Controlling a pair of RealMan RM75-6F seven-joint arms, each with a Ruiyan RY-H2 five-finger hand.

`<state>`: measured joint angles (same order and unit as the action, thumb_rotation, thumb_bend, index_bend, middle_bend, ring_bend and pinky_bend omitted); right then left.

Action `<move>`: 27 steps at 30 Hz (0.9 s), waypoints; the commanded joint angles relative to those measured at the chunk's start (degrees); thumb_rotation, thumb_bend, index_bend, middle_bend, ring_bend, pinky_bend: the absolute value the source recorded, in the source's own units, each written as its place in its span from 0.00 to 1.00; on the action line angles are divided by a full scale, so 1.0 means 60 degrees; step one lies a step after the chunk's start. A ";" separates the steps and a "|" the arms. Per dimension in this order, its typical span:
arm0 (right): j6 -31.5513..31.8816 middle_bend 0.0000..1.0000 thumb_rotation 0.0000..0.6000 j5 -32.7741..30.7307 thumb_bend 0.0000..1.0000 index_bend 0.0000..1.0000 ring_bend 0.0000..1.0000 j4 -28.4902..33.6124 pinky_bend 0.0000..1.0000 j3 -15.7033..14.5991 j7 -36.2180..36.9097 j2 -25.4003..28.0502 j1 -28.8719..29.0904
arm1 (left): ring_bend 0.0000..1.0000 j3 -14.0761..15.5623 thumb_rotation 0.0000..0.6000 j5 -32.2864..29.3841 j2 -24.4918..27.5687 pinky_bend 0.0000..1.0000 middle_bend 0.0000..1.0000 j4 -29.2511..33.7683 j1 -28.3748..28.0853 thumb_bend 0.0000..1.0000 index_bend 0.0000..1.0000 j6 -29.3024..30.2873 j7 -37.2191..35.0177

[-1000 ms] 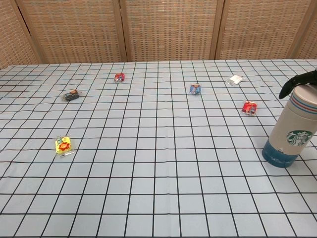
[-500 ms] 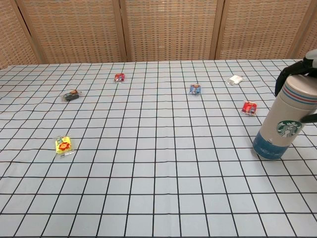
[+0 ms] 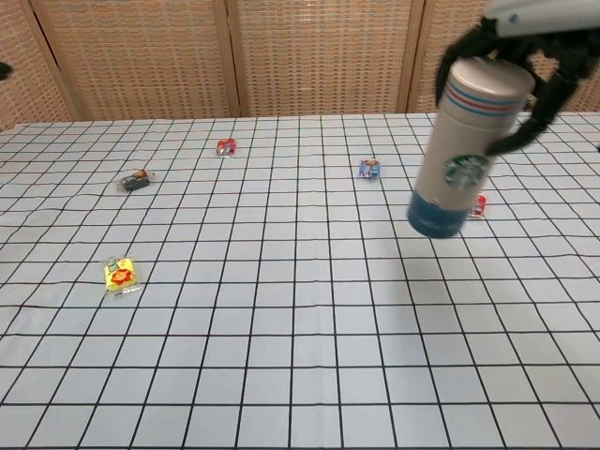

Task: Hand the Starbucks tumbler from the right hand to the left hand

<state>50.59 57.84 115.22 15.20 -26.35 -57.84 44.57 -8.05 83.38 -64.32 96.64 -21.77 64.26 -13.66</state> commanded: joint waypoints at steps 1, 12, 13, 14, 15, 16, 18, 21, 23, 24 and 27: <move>-0.0051 0.66 1.00 -0.1945 0.68 0.63 0.66 0.0376 0.70 0.0570 -0.1560 -0.0474 0.1592 | 0.00 -0.0429 1.00 0.0524 -0.0660 0.00 0.00 -0.0716 -0.1375 0.00 0.00 -0.1209 -0.2017; 0.0576 0.66 1.00 -0.5078 0.68 0.63 0.67 -0.0025 0.70 0.0511 -0.2999 -0.1728 0.4078 | 0.00 -0.0710 1.00 0.0579 -0.3420 0.00 0.00 -0.2694 -0.3086 0.00 0.00 -0.1873 -0.3950; 0.0611 0.66 1.00 -0.5132 0.68 0.63 0.67 -0.0068 0.70 0.0499 -0.3007 -0.1785 0.4144 | 0.00 -0.0706 1.00 0.0544 -0.3516 0.00 0.00 -0.2754 -0.3152 0.00 0.00 -0.1938 -0.4005; 0.0653 0.66 1.00 -0.5215 0.68 0.63 0.66 -0.0129 0.70 0.0483 -0.3009 -0.1864 0.4236 | 0.00 -0.0702 1.00 0.0485 -0.3647 0.00 0.00 -0.2826 -0.3248 0.00 0.00 -0.2042 -0.4102; 0.0690 0.66 1.00 -0.5292 0.68 0.63 0.66 -0.0180 0.70 0.0476 -0.2994 -0.1931 0.4315 | 0.00 -0.0705 1.00 0.0428 -0.3765 0.00 0.00 -0.2894 -0.3340 0.00 0.00 -0.2136 -0.4191; 0.0724 0.66 1.00 -0.5358 0.68 0.63 0.66 -0.0222 0.70 0.0478 -0.2965 -0.1992 0.4386 | 0.00 -0.0706 1.00 0.0375 -0.3879 0.00 0.00 -0.2975 -0.3429 0.00 0.00 -0.2229 -0.4267; 0.0769 0.66 1.00 -0.5435 0.68 0.63 0.67 -0.0253 0.70 0.0486 -0.2922 -0.2085 0.4525 | 0.00 -0.0727 1.00 0.0263 -0.4153 0.00 0.00 -0.3094 -0.3629 0.00 0.00 -0.2433 -0.4509; 0.0859 0.66 1.00 -0.5549 0.68 0.63 0.66 -0.0269 0.70 0.0448 -0.2916 -0.2156 0.4719 | 0.00 -0.0729 1.00 0.0224 -0.4516 0.00 0.00 -0.3429 -0.3924 0.00 0.00 -0.2648 -0.4850; 0.0898 0.66 1.00 -0.5618 0.68 0.63 0.66 -0.0272 0.70 0.0426 -0.2892 -0.2175 0.4810 | 0.00 -0.0731 1.00 0.0223 -0.4704 0.00 0.00 -0.3578 -0.4027 0.00 0.00 -0.2646 -0.5088; 0.0904 0.66 1.00 -0.5643 0.68 0.63 0.66 -0.0274 0.70 0.0419 -0.2876 -0.2179 0.4835 | 0.00 -0.0731 1.00 0.0229 -0.4764 0.00 0.00 -0.3629 -0.4059 0.00 0.00 -0.2636 -0.5155; 0.0903 0.66 1.00 -0.5717 0.68 0.63 0.67 -0.0302 0.70 0.0387 -0.2795 -0.2204 0.4922 | 0.00 -0.0725 1.00 0.0258 -0.5015 0.00 0.00 -0.3828 -0.4197 0.00 0.00 -0.2613 -0.5422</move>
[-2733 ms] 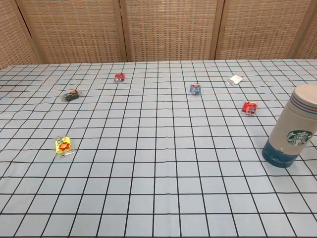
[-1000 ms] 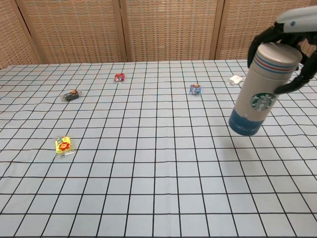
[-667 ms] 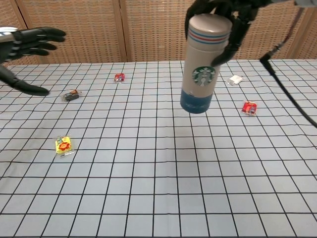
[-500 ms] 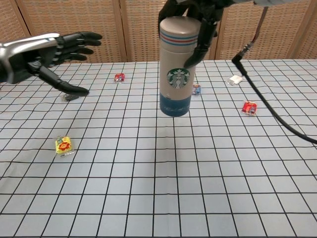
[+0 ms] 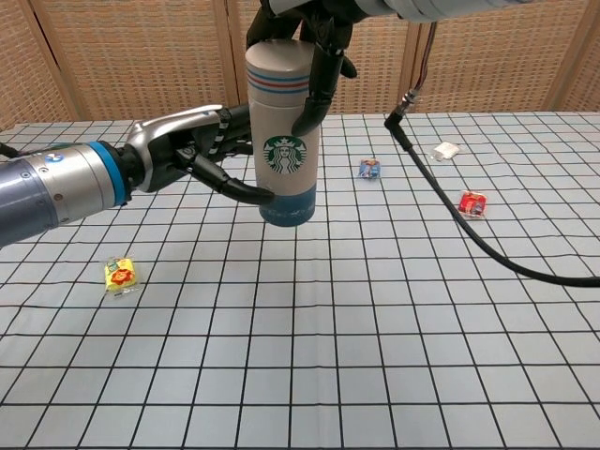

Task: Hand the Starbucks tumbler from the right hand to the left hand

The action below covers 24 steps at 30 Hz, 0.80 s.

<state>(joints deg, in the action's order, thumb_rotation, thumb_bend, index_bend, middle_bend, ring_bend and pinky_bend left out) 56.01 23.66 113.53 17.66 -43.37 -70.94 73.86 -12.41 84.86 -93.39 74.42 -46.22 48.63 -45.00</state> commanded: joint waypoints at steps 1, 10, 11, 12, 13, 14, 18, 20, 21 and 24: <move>0.0005 0.66 1.00 -0.0003 0.68 0.63 0.67 -0.0046 0.70 -0.0041 0.0079 -0.0039 0.0060 | 0.00 -0.0003 1.00 0.0020 -0.0249 0.00 0.00 -0.0172 -0.0167 0.00 0.00 0.0009 -0.0341; -0.0072 0.66 1.00 0.0163 0.68 0.63 0.67 -0.0235 0.70 -0.0080 0.0613 -0.0087 0.0143 | 0.07 -0.0065 1.00 -0.0105 -0.0760 0.09 0.06 -0.0479 -0.0620 0.00 0.11 -0.0089 -0.0773; -0.0075 0.66 1.00 0.0191 0.68 0.63 0.67 -0.0214 0.70 -0.0097 0.0643 -0.0058 0.0154 | 0.13 -0.0110 1.00 -0.0188 -0.0821 0.15 0.13 -0.0522 -0.0664 0.00 0.19 -0.0096 -0.0695; -0.0072 0.66 1.00 0.0210 0.68 0.63 0.67 -0.0198 0.70 -0.0115 0.0660 -0.0037 0.0162 | 0.17 -0.0145 1.00 -0.0243 -0.0885 0.18 0.18 -0.0562 -0.0686 0.00 0.25 -0.0066 -0.0611; -0.0070 0.66 1.00 0.0218 0.68 0.63 0.67 -0.0190 0.70 -0.0127 0.0671 -0.0026 0.0167 | 0.24 -0.0161 1.00 -0.0281 -0.0922 0.23 0.27 -0.0581 -0.0692 0.02 0.35 -0.0044 -0.0564; -0.0071 0.66 1.00 0.0226 0.68 0.63 0.67 -0.0178 0.70 -0.0150 0.0682 -0.0007 0.0176 | 0.31 -0.0216 1.00 -0.0361 -0.1001 0.28 0.36 -0.0621 -0.0687 0.06 0.45 0.0036 -0.0475; -0.0042 0.66 1.00 0.0228 0.68 0.63 0.66 -0.0108 0.70 -0.0230 0.0741 0.0098 0.0198 | 0.47 -0.0381 1.00 -0.0701 -0.1273 0.40 0.57 -0.0702 -0.0698 0.26 0.73 0.0225 0.0134; -0.0024 0.66 1.00 0.0250 0.68 0.63 0.67 -0.0090 0.70 -0.0257 0.0760 0.0133 0.0205 | 0.49 -0.0409 1.00 -0.0795 -0.1273 0.43 0.61 -0.0647 -0.0706 0.31 0.80 0.0214 0.0268; -0.0007 0.66 1.00 0.0269 0.68 0.63 0.67 -0.0077 0.70 -0.0279 0.0776 0.0159 0.0206 | 0.49 -0.0433 1.00 -0.0853 -0.1280 0.43 0.62 -0.0614 -0.0706 0.33 0.81 0.0237 0.0371; 0.0036 0.64 1.00 0.0322 0.66 0.60 0.66 -0.0008 0.70 -0.0310 0.0840 0.0237 0.0199 | 0.49 -0.0471 1.00 -0.0971 -0.1252 0.43 0.63 -0.0489 -0.0710 0.33 0.82 0.0247 0.0573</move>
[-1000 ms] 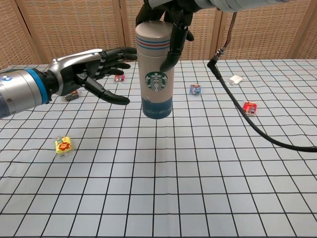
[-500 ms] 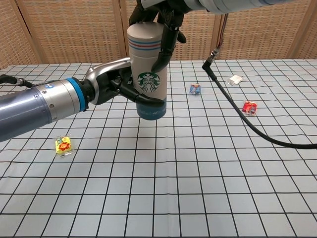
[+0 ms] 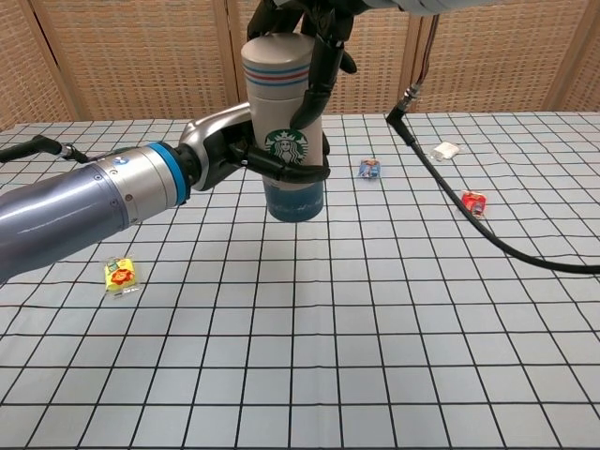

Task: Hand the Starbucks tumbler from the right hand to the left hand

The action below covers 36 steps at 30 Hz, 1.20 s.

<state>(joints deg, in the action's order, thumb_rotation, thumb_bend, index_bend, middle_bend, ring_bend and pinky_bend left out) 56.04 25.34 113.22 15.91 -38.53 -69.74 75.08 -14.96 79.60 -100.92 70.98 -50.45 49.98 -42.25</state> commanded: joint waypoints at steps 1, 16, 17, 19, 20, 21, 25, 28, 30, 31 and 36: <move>0.0032 0.58 1.00 0.0059 0.59 0.51 0.62 0.0088 0.65 -0.0028 0.0068 0.0066 -0.0019 | 0.49 -0.0061 1.00 -0.0133 0.0003 0.44 0.63 0.0113 -0.0006 0.33 0.83 0.0026 0.0159; 0.1054 0.00 1.00 0.0960 0.00 0.00 0.00 0.2196 0.00 0.0084 0.0708 0.2847 -0.1254 | 0.49 -0.0094 1.00 -0.0373 -0.0071 0.44 0.64 0.0209 0.0015 0.33 0.84 0.0055 0.0298; 0.1232 0.00 1.00 0.1242 0.00 0.00 0.00 0.2257 0.00 0.0003 0.0752 0.3125 -0.1506 | 0.49 -0.0074 1.00 -0.0363 -0.0052 0.44 0.64 0.0229 0.0046 0.33 0.84 0.0079 0.0265; 0.1623 0.00 1.00 0.1963 0.00 0.00 0.00 0.2250 0.00 -0.0257 0.0895 0.3618 -0.2129 | 0.49 -0.0015 1.00 -0.0329 0.0029 0.44 0.64 0.0282 0.0118 0.33 0.84 0.0116 0.0204; 0.1832 0.00 1.00 0.2405 0.00 0.00 0.00 0.2147 0.00 -0.0410 0.1056 0.3801 -0.2496 | 0.49 0.0019 1.00 -0.0308 0.0087 0.44 0.64 0.0322 0.0161 0.33 0.84 0.0138 0.0179; 0.2244 0.00 1.00 0.2973 0.00 0.00 0.00 0.1786 0.00 -0.0771 0.1448 0.4019 -0.3233 | 0.49 0.0077 1.00 -0.0278 0.0210 0.44 0.64 0.0422 0.0268 0.34 0.84 0.0215 0.0115; 0.2811 0.00 1.00 0.5145 0.00 0.00 0.00 0.0163 0.00 -0.1755 0.3094 0.3627 -0.4978 | 0.49 0.0266 1.00 -0.0081 0.0592 0.44 0.64 0.0756 0.0527 0.34 0.84 0.0423 -0.0081; 0.3172 0.00 1.00 0.6467 0.00 0.00 0.00 -0.1832 0.00 -0.2503 0.4040 0.2511 -0.6008 | 0.49 0.0386 1.00 -0.0008 0.0892 0.44 0.64 0.1001 0.0703 0.35 0.84 0.0517 -0.0192; 0.3357 0.00 1.00 0.7051 0.00 0.00 0.00 -0.3082 0.00 -0.2824 0.4401 0.1781 -0.6491 | 0.49 0.0418 1.00 0.0004 0.1057 0.44 0.64 0.1140 0.0788 0.35 0.84 0.0571 -0.0204; 0.3452 0.00 1.00 0.7287 0.00 0.00 0.00 -0.3670 0.00 -0.2955 0.4511 0.1429 -0.6690 | 0.49 0.0435 1.00 0.0012 0.1130 0.44 0.64 0.1209 0.0826 0.35 0.84 0.0601 -0.0181; 0.3516 0.00 1.00 0.7918 0.00 0.00 0.00 -0.5958 0.00 -0.3432 0.4969 -0.0026 -0.7573 | 0.49 0.0496 1.00 0.0044 0.1468 0.44 0.64 0.1596 0.0994 0.35 0.84 0.0751 -0.0020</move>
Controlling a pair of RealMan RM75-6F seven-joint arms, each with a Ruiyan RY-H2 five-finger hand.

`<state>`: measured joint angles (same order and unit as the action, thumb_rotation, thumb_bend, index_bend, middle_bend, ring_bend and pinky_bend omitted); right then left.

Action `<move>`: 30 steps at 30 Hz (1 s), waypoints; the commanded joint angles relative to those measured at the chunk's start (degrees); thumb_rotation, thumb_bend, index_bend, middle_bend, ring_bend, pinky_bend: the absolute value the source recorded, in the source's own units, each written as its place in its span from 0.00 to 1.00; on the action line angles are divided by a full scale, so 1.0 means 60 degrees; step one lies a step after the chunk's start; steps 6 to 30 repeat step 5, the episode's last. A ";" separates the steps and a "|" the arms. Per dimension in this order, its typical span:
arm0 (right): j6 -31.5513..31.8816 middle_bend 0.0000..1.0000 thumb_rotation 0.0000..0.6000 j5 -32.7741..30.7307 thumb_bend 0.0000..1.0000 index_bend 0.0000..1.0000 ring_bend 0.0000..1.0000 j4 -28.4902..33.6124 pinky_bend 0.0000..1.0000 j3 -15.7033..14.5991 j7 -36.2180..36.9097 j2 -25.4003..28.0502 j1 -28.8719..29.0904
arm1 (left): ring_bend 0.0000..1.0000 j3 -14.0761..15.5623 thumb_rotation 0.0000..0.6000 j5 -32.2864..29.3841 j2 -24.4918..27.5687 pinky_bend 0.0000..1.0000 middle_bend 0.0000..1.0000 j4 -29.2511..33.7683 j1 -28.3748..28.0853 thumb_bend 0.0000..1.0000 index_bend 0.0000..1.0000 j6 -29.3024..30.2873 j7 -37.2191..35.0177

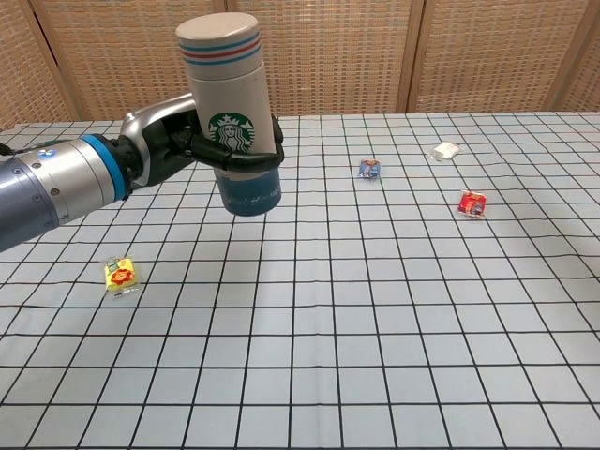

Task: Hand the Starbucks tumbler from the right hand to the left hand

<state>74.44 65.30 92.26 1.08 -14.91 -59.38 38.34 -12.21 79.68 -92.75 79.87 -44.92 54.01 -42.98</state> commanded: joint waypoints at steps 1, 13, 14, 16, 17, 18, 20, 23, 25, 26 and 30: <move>0.0507 0.00 1.00 0.1342 0.00 0.00 0.00 -0.2698 0.00 -0.0992 0.1088 -0.1925 -0.1587 | 0.49 0.0045 1.00 0.0031 0.0148 0.44 0.64 0.0177 0.0098 0.35 0.84 0.0105 0.0127; 0.0756 0.00 1.00 0.1673 0.00 0.00 0.00 -0.3063 0.00 -0.1012 0.1269 -0.2242 -0.2000 | 0.49 0.0049 1.00 0.0006 0.0285 0.44 0.64 0.0385 0.0153 0.35 0.84 0.0127 0.0185; 0.0756 0.00 1.00 0.1673 0.00 0.00 0.00 -0.3063 0.00 -0.1012 0.1269 -0.2242 -0.2000 | 0.49 0.0049 1.00 0.0006 0.0285 0.44 0.64 0.0385 0.0153 0.35 0.84 0.0127 0.0185; 0.0756 0.00 1.00 0.1673 0.00 0.00 0.00 -0.3063 0.00 -0.1012 0.1269 -0.2242 -0.2000 | 0.49 0.0049 1.00 0.0006 0.0285 0.44 0.64 0.0385 0.0153 0.35 0.84 0.0127 0.0185; 0.0756 0.00 1.00 0.1673 0.00 0.00 0.00 -0.3063 0.00 -0.1012 0.1269 -0.2242 -0.2000 | 0.49 0.0049 1.00 0.0006 0.0285 0.44 0.64 0.0385 0.0153 0.35 0.84 0.0127 0.0185; 0.0756 0.00 1.00 0.1673 0.00 0.00 0.00 -0.3063 0.00 -0.1012 0.1269 -0.2242 -0.2000 | 0.49 0.0049 1.00 0.0006 0.0285 0.44 0.64 0.0385 0.0153 0.35 0.84 0.0127 0.0185; 0.0756 0.00 1.00 0.1673 0.00 0.00 0.00 -0.3063 0.00 -0.1012 0.1269 -0.2242 -0.2000 | 0.49 0.0049 1.00 0.0006 0.0285 0.44 0.64 0.0385 0.0153 0.35 0.84 0.0127 0.0185; 0.0756 0.00 1.00 0.1673 0.00 0.00 0.00 -0.3063 0.00 -0.1012 0.1269 -0.2242 -0.2000 | 0.49 0.0049 1.00 0.0006 0.0285 0.44 0.64 0.0385 0.0153 0.35 0.84 0.0127 0.0185; 0.0756 0.00 1.00 0.1673 0.00 0.00 0.00 -0.3063 0.00 -0.1012 0.1269 -0.2242 -0.2000 | 0.49 0.0049 1.00 0.0006 0.0285 0.44 0.64 0.0385 0.0153 0.35 0.84 0.0127 0.0185; 0.0756 0.00 1.00 0.1673 0.00 0.00 0.00 -0.3063 0.00 -0.1012 0.1269 -0.2242 -0.2000 | 0.49 0.0049 1.00 0.0006 0.0285 0.44 0.64 0.0385 0.0153 0.35 0.84 0.0127 0.0185; 0.0756 0.00 1.00 0.1673 0.00 0.00 0.00 -0.3063 0.00 -0.1012 0.1269 -0.2242 -0.2000 | 0.49 0.0049 1.00 0.0006 0.0285 0.44 0.64 0.0385 0.0153 0.35 0.84 0.0127 0.0185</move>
